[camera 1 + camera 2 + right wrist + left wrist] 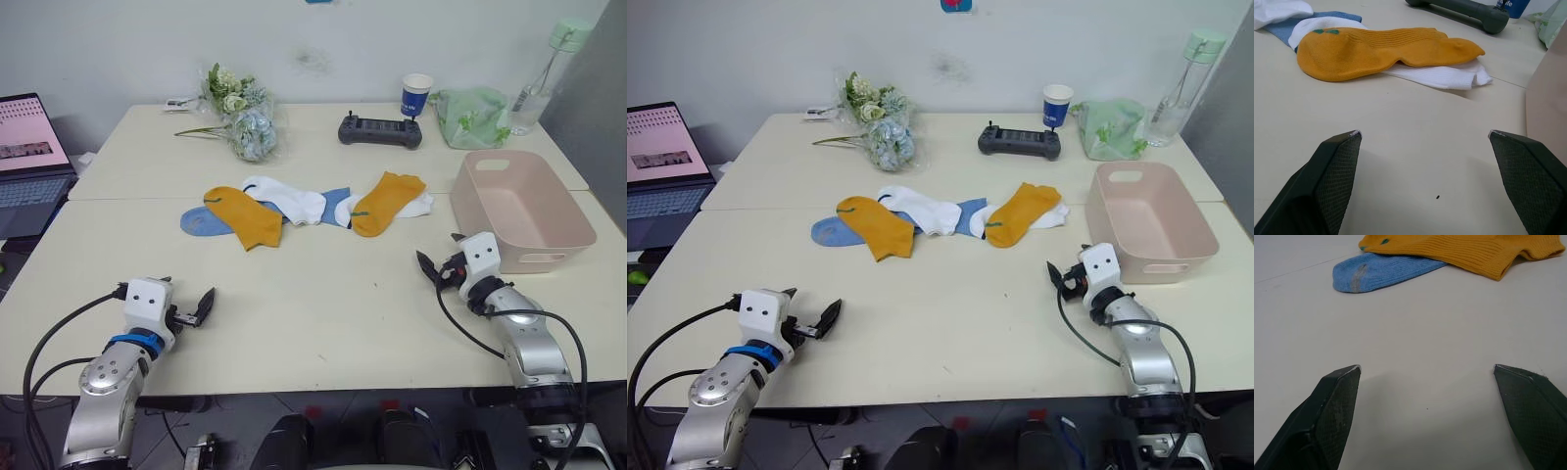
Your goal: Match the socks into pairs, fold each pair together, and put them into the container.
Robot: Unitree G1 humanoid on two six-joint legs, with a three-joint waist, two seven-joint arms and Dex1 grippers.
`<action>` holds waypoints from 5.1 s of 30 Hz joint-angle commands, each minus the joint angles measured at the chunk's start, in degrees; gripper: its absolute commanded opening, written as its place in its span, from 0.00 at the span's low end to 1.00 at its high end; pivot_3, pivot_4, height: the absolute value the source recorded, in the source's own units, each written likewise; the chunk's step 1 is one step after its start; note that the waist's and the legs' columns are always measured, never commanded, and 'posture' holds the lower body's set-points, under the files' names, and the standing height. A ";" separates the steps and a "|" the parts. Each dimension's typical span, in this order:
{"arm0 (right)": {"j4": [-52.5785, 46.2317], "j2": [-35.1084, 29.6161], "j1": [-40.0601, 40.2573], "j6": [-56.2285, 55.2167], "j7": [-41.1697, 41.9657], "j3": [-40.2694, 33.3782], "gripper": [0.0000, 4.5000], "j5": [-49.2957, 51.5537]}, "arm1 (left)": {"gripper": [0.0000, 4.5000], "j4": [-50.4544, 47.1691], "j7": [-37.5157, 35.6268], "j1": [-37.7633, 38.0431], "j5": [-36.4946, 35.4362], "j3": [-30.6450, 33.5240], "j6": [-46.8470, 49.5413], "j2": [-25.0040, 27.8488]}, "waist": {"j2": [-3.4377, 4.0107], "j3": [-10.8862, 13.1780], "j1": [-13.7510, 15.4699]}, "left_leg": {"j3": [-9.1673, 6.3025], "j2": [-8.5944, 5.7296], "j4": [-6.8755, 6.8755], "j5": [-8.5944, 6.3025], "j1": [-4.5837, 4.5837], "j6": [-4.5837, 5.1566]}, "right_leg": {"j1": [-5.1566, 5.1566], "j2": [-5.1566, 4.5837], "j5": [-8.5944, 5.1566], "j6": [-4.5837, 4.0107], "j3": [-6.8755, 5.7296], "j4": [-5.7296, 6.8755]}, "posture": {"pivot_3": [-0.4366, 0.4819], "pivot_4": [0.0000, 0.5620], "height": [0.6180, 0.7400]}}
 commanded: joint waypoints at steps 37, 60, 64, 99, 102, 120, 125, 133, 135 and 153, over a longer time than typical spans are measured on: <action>-10.72 -1.54 -6.07 8.62 16.06 5.13 0.99 9.31 | 1.00 -5.32 -5.43 -2.82 -2.61 -1.07 2.38 3.35 | 0.01 0.01 0.02 | -0.08 0.01 0.00 0.00 -0.02 0.00 | 0.00 0.01 0.00 0.00 -0.05 -0.01 | 0.48 0.27 1.00; -18.69 -6.36 -5.84 15.64 20.37 6.22 1.00 12.11 | 0.73 26.53 -2.99 -35.25 9.45 -17.88 2.82 -6.03 | -0.07 0.00 0.10 | -0.18 -0.11 0.12 0.01 -0.06 0.00 | 0.07 -0.05 0.00 0.01 -0.18 -0.02 | 0.48 0.27 1.00; -19.37 -6.74 -5.15 15.73 19.96 5.84 1.00 12.18 | 0.46 26.27 -3.07 -35.21 8.92 -17.30 2.40 -6.25 | -0.07 0.01 0.05 | -0.19 -0.09 0.11 0.01 -0.05 -0.01 | 0.06 -0.04 0.00 0.01 -0.18 0.00 | 0.48 0.27 1.00; -14.99 -9.87 -5.26 14.77 17.41 0.42 1.00 11.40 | 0.37 -4.87 -23.48 -29.48 -11.24 -32.07 31.04 -10.52 | -0.06 0.03 -0.16 | -0.13 -0.02 0.07 0.00 -0.03 0.00 | 0.16 0.00 0.00 0.01 -0.17 -0.07 | 0.48 0.27 1.00; -14.89 -9.24 -4.64 15.96 15.91 -0.23 1.00 11.77 | 0.58 -7.25 -23.85 -28.25 -12.58 -29.69 32.39 -8.21 | -0.06 0.03 -0.12 | -0.15 -0.03 0.07 0.00 -0.03 0.00 | 0.16 0.01 0.00 0.01 -0.16 -0.06 | 0.48 0.27 1.00; -25.19 -7.16 2.15 35.55 13.81 9.42 1.00 16.23 | 0.99 15.91 -19.08 -30.82 -2.32 -16.25 13.25 1.61 | -0.07 0.04 0.20 | -0.22 -0.08 0.07 0.00 -0.04 0.00 | 0.14 -0.02 0.00 0.01 -0.18 -0.08 | 0.48 0.27 1.00; -22.97 -5.93 0.22 34.21 14.26 12.52 0.96 14.45 | 0.80 18.63 -19.91 -31.17 -0.58 -17.48 11.87 0.73 | -0.07 0.03 0.17 | -0.25 -0.08 0.08 0.00 -0.06 0.00 | 0.10 -0.03 0.00 0.01 -0.20 -0.06 | 0.48 0.27 1.00; -20.27 -6.74 1.16 28.71 16.55 14.09 0.37 12.13 | 0.24 14.63 -21.08 -28.02 -1.65 -16.88 13.91 1.12 | -0.07 0.03 0.08 | -0.24 -0.09 0.08 0.00 -0.04 0.00 | 0.10 -0.03 0.00 0.01 -0.18 -0.05 | 0.48 0.27 1.00; -19.47 -6.94 1.19 27.77 17.16 13.43 0.21 12.25 | 0.10 12.59 -21.03 -26.61 -2.04 -16.64 14.80 1.31 | -0.06 0.03 0.07 | -0.24 -0.09 0.08 0.00 -0.04 0.00 | 0.09 -0.03 0.00 0.01 -0.17 -0.05 | 0.48 0.27 1.00; -12.21 -21.58 -4.24 26.03 36.88 11.90 0.01 14.86 | 0.00 -26.41 -8.25 -4.59 -14.66 -15.26 38.83 -3.23 | -0.06 0.03 0.30 | -0.21 -0.05 0.07 -0.01 0.02 0.03 | 0.26 -0.04 0.00 0.01 -0.18 -0.10 | 0.48 0.27 1.00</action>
